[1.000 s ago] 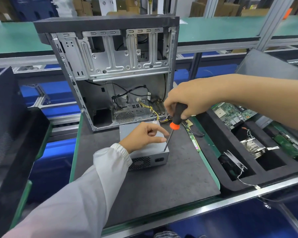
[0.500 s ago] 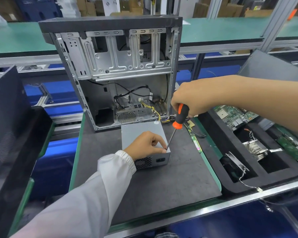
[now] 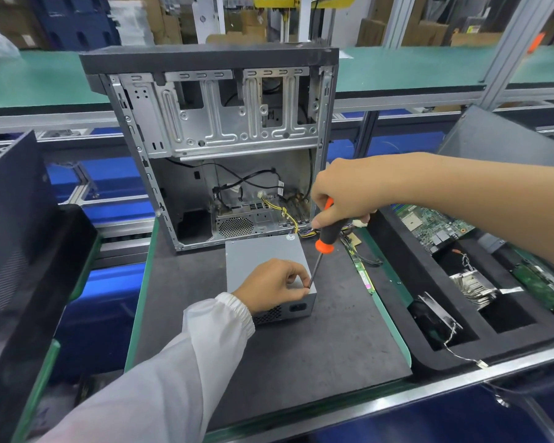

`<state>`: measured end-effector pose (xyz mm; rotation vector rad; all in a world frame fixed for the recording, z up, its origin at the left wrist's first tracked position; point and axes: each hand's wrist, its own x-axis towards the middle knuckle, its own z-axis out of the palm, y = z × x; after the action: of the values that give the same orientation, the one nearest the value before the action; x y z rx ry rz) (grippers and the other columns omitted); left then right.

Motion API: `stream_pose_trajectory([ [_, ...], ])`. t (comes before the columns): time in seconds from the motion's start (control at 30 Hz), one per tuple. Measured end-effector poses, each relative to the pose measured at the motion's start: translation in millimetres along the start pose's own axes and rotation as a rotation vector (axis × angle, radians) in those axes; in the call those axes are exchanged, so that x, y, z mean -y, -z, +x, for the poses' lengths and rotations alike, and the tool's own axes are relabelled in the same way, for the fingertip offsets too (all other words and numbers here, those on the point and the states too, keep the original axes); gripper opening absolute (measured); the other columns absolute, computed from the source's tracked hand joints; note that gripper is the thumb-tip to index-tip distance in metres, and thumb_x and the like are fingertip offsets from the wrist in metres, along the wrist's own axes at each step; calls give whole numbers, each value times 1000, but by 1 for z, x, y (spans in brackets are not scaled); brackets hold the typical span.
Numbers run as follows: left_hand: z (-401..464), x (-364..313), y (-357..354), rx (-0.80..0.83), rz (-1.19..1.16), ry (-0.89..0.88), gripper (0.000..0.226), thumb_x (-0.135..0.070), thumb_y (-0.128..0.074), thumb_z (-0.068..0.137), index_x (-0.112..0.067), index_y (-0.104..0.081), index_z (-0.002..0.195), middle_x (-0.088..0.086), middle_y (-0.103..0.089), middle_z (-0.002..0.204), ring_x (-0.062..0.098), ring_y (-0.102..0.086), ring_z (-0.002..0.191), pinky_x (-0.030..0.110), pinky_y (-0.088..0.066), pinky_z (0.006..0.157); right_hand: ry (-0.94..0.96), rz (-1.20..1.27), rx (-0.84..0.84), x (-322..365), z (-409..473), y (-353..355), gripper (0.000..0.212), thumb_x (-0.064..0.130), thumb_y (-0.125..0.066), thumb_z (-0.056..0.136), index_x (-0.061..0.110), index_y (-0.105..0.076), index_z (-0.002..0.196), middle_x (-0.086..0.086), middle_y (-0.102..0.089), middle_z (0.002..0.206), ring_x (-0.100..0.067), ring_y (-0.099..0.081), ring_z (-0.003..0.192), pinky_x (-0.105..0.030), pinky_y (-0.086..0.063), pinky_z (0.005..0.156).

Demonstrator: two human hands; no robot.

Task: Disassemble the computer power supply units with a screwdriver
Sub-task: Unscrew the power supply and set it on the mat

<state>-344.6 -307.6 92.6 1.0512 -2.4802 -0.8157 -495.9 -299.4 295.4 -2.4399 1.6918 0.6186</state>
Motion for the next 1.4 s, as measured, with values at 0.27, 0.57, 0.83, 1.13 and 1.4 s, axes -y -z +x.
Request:
stream_pose_trajectory([
  [0.27,-4,1,6,-49,-207,-45,9,-24,-74,86,-17,-77,90,-10,-31,51,6,-32,50,21,-24,53,196,8,10,10,-2,9,26,13,-75,74,26,-60,91,6,-61,90,-15,-56,76,-35,-50,67],
  [0.57,-3,3,6,-64,-260,-47,9,-19,-76,85,-11,-78,89,-7,-31,56,9,-29,52,25,-25,56,-69,-88,-231,14,3,-3,71,83,-38,75,13,-50,72,-3,-64,53,-13,-53,52,-25,-41,50],
  [0.83,0,-1,14,-6,-371,-80,11,-18,-73,88,-13,-77,96,-7,-21,56,9,-20,53,24,-19,54,102,45,53,10,3,12,19,13,-59,86,22,-50,101,-9,-66,95,-31,-66,85,-45,-55,75],
  [1.13,6,-1,17,-41,-526,-52,11,-16,-74,86,-8,-78,92,4,-28,55,14,-19,55,23,-17,52,-114,-21,-149,17,5,10,63,76,-38,82,14,-45,77,-4,-58,56,-19,-59,41,-26,-41,44],
  [1.4,10,-7,22,-20,-625,-89,15,-17,-71,88,-21,-76,102,0,-24,55,13,-17,57,22,-18,54,168,68,146,4,7,22,20,21,-62,90,25,-53,107,-3,-57,95,-15,-62,65,-35,-54,67],
])
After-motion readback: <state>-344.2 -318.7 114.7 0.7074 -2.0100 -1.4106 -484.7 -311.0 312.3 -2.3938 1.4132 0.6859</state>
